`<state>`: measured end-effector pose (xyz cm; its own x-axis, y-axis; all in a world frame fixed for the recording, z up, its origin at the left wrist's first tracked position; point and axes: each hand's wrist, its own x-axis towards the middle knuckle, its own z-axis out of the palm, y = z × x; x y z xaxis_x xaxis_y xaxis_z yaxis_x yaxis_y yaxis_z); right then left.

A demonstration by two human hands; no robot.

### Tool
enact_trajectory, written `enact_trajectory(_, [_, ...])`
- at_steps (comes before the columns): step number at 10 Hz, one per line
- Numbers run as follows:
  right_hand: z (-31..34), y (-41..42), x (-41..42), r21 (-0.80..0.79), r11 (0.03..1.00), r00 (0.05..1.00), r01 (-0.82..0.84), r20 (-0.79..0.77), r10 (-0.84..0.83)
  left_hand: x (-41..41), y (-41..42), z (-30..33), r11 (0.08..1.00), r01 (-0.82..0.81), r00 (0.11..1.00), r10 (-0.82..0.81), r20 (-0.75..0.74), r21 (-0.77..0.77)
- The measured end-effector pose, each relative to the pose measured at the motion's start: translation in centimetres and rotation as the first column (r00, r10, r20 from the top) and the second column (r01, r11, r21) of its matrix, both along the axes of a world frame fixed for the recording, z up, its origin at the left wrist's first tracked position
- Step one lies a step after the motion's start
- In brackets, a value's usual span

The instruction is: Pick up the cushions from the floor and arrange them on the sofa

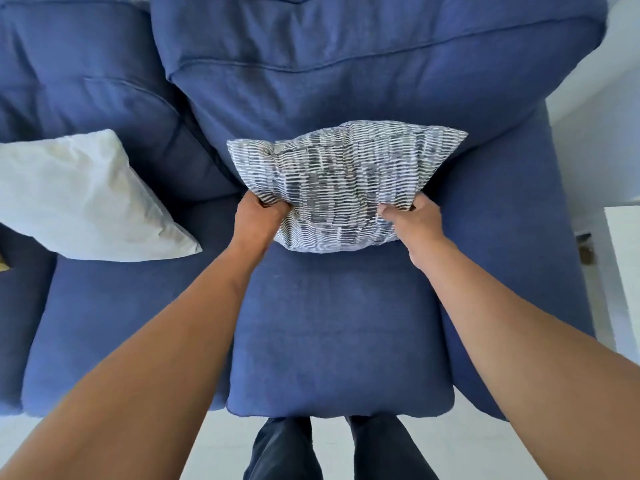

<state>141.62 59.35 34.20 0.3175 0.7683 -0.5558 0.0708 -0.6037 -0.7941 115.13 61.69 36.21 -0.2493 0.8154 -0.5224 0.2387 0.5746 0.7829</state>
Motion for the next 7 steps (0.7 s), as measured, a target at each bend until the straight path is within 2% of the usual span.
enact_trajectory(1, [-2.4,1.6,1.3,-0.142,0.984,0.993,-0.109,0.03,0.114,0.2,1.3,-1.8,0.987,0.026,1.0,-0.024,0.014,-0.161])
enact_trajectory(2, [-2.9,2.8,2.1,-0.139,0.988,0.997,-0.072,0.03,0.077,-0.1,2.4,-1.8,0.983,-0.044,0.997,0.053,0.048,-0.181])
enact_trajectory(3, [-1.9,4.9,2.9,-0.021,0.999,0.996,0.039,0.076,-0.037,-0.8,4.7,-0.4,0.985,-0.166,0.985,0.168,0.035,-0.054])
enact_trajectory(4, [-0.8,6.3,3.4,0.055,0.994,0.99,0.096,0.099,-0.101,-0.8,6.2,1.0,0.985,-0.171,0.983,0.172,0.06,-0.027])
enact_trajectory(5, [0.2,8.0,4.6,0.068,0.991,0.969,0.113,0.212,-0.125,-1.1,7.2,2.1,0.997,-0.072,0.99,0.076,-0.119,0.041])
enact_trajectory(6, [0.6,8.1,5.3,0.03,0.996,0.965,0.088,0.246,-0.092,-1.1,6.7,2.8,0.996,-0.067,0.969,0.08,-0.232,0.065])
enact_trajectory(7, [0.6,5.0,5.5,-0.094,0.995,0.988,0.042,0.154,-0.027,-1.3,2.2,2.5,0.996,-0.087,0.957,0.075,-0.279,-0.03])
